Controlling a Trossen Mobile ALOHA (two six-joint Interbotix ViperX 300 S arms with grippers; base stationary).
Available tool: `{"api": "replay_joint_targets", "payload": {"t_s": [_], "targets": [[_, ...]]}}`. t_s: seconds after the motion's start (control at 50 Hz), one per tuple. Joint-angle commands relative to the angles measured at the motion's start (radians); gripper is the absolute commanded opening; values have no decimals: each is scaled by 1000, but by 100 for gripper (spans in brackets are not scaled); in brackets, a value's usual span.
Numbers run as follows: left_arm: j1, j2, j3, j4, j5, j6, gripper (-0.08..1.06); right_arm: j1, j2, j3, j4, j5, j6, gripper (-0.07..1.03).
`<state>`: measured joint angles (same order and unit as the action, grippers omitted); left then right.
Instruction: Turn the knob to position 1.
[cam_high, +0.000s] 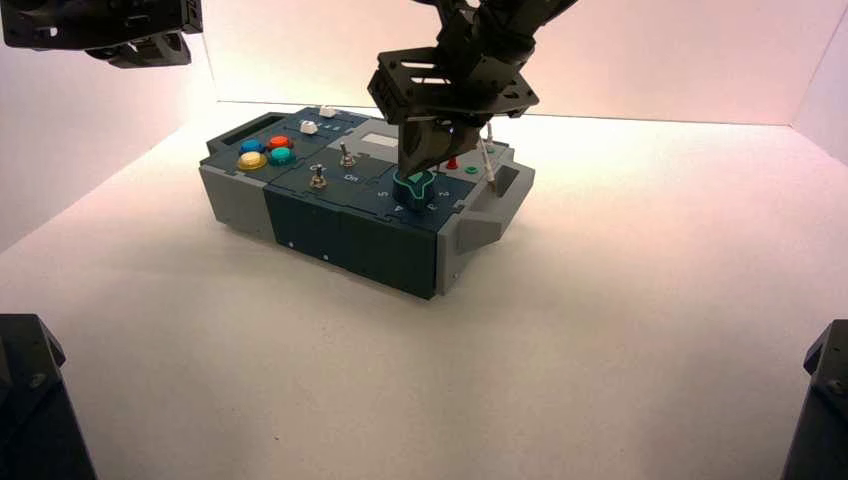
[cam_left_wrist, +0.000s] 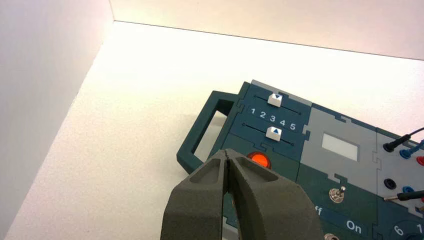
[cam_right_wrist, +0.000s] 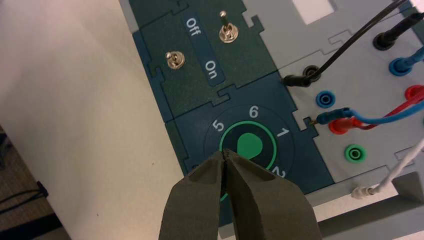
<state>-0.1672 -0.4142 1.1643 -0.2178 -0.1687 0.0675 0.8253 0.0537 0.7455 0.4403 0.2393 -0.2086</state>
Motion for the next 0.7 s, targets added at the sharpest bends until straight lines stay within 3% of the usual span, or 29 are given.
{"api": "replay_joint_targets", "payload": {"t_s": [0.02,0.7], "targets": [[3,-8,-15,-2,-5,-2,-3,-2,-6,-28,-2,3,-3,-2],[3,-5,-18,-2,-6,-2,-3,51,-3,-18,14,29,2,-2]]}}
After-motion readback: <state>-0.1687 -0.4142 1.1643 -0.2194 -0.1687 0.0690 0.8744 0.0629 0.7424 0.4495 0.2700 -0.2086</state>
